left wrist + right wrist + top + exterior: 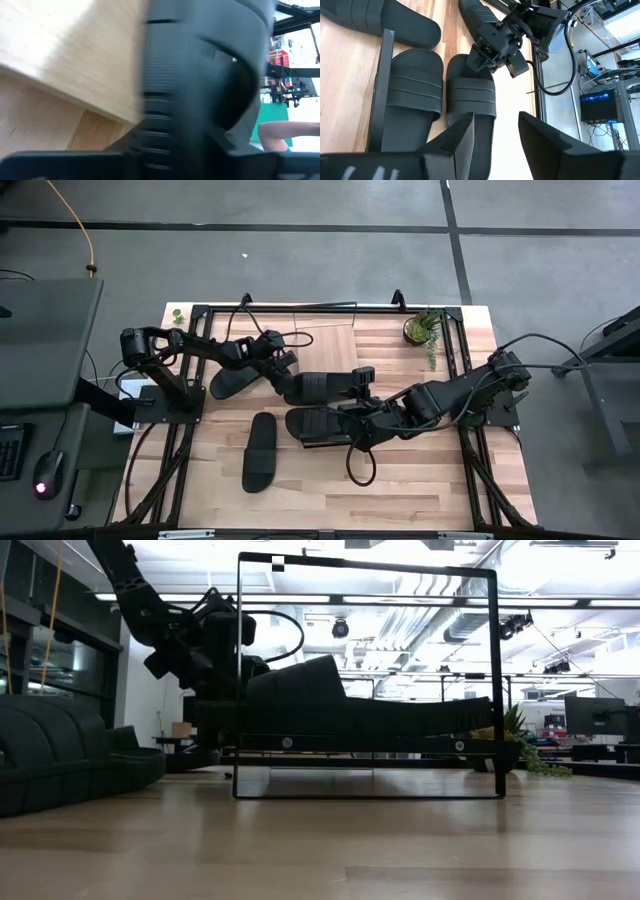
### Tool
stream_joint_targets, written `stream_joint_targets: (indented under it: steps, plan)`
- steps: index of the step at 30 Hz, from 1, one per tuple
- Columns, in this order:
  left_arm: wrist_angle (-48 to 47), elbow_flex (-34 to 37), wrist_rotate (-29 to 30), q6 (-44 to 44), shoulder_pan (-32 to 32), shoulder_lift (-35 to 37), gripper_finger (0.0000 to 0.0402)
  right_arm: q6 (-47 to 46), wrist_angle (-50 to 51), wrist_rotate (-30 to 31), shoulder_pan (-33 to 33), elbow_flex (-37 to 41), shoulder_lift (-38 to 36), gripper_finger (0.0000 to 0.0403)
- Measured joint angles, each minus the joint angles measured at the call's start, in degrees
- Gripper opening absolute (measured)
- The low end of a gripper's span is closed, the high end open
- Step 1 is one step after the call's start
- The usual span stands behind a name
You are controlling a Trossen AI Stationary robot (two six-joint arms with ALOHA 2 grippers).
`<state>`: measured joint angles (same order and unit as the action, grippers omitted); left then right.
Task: Pick and place slides into the shelf
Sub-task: Put the bottom right black slipper on the shelf
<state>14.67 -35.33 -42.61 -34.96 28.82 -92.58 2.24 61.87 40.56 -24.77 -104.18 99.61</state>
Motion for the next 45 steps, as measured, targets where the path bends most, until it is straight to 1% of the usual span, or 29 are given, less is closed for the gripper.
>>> stream_joint_targets:
  steps: [5, 8, 11, 15, 19, 25, 32, 35, 38, 42, 45]
  plan:
    - [-2.8, 0.0, 0.1, 0.1, 0.0, 0.0, 0.0169, -0.9, 0.0, 0.0, 0.0, 0.0, 0.0, 0.0146]
    - [-4.5, 0.0, 0.2, 0.8, 0.0, 0.0, 0.0204, -1.0, 0.0, 0.0, 0.0, 0.0, 0.0, 0.0146]
    - [-6.1, 0.0, 0.2, 1.9, 0.0, 0.0, 0.0230, -1.2, 0.0, 0.0, 0.0, 0.0, 0.0, 0.0146]
    - [-8.4, 0.0, 0.2, 3.9, 0.0, 0.0, 0.0252, -1.8, 0.0, 0.0, 0.0, 0.0, 0.0, 0.0146]
    - [-10.9, 0.0, 1.1, 5.6, 0.0, 0.0, 0.0261, -1.9, 0.0, -0.4, 0.0, 0.0, 0.0, 0.0146]
    - [-11.8, 0.0, 1.1, 6.7, 0.0, 0.0, 0.0262, -2.6, 0.0, -0.5, 0.2, 0.0, 0.0, 0.0146]
    - [-11.9, 0.0, 0.3, 8.8, 0.1, 0.3, 0.0262, -7.8, 0.0, -0.6, 2.8, 0.0, 0.0, 0.0146]
    - [-13.7, 0.0, -0.4, 10.2, 0.1, 0.3, 0.0262, -8.5, 0.0, -4.3, 4.8, 0.0, 0.0, 0.0146]
    - [-16.5, 0.0, 0.6, 12.5, 0.1, 0.3, 0.0262, -9.1, 0.0, -7.7, 6.7, 0.0, 0.0, 0.0146]
    - [-20.9, 0.0, 3.5, 15.5, 0.2, 0.4, 0.0262, -11.1, -0.3, -8.2, 9.2, 0.0, 0.0, 0.0146]
    - [-22.2, 0.1, 3.8, 16.7, 1.0, 0.9, 0.0262, -11.7, -1.4, -9.0, 11.1, 0.0, 0.0, 0.0146]
